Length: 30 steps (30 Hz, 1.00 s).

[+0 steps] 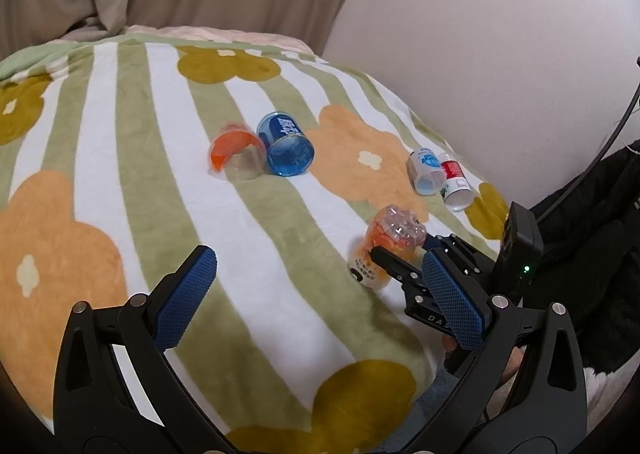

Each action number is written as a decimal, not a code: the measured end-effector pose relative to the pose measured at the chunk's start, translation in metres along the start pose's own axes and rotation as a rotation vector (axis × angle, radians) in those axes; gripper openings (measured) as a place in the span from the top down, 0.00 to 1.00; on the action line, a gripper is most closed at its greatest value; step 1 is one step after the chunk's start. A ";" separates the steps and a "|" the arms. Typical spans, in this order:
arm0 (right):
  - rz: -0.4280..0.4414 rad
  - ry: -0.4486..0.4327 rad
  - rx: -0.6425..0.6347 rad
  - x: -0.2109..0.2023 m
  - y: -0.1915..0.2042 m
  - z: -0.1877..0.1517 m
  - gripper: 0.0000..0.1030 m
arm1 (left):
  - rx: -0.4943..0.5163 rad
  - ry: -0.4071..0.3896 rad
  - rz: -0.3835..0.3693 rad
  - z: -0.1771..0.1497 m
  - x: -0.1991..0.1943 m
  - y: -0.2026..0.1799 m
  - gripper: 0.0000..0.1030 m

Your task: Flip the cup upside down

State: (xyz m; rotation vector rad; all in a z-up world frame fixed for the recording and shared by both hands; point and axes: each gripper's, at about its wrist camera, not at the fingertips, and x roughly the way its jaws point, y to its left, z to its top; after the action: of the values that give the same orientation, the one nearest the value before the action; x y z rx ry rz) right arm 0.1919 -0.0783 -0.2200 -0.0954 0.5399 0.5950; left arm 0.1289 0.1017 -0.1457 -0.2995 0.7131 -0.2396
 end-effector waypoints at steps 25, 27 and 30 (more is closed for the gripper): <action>-0.193 -0.112 0.067 -0.153 0.006 0.048 0.00 | 0.144 -0.237 0.093 0.011 -0.080 -0.064 0.01; -0.264 -0.191 0.068 -0.192 0.012 0.061 0.00 | 0.169 -0.304 0.113 0.018 -0.097 -0.079 0.01; -0.361 -0.287 0.085 -0.239 0.017 0.075 0.00 | 0.203 -0.400 0.135 0.032 -0.123 -0.105 0.01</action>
State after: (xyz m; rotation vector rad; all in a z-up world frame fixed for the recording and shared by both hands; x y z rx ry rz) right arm 0.0511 -0.1675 -0.0325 -0.0245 0.2582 0.2260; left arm 0.0483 0.0489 -0.0123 -0.0985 0.3082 -0.1170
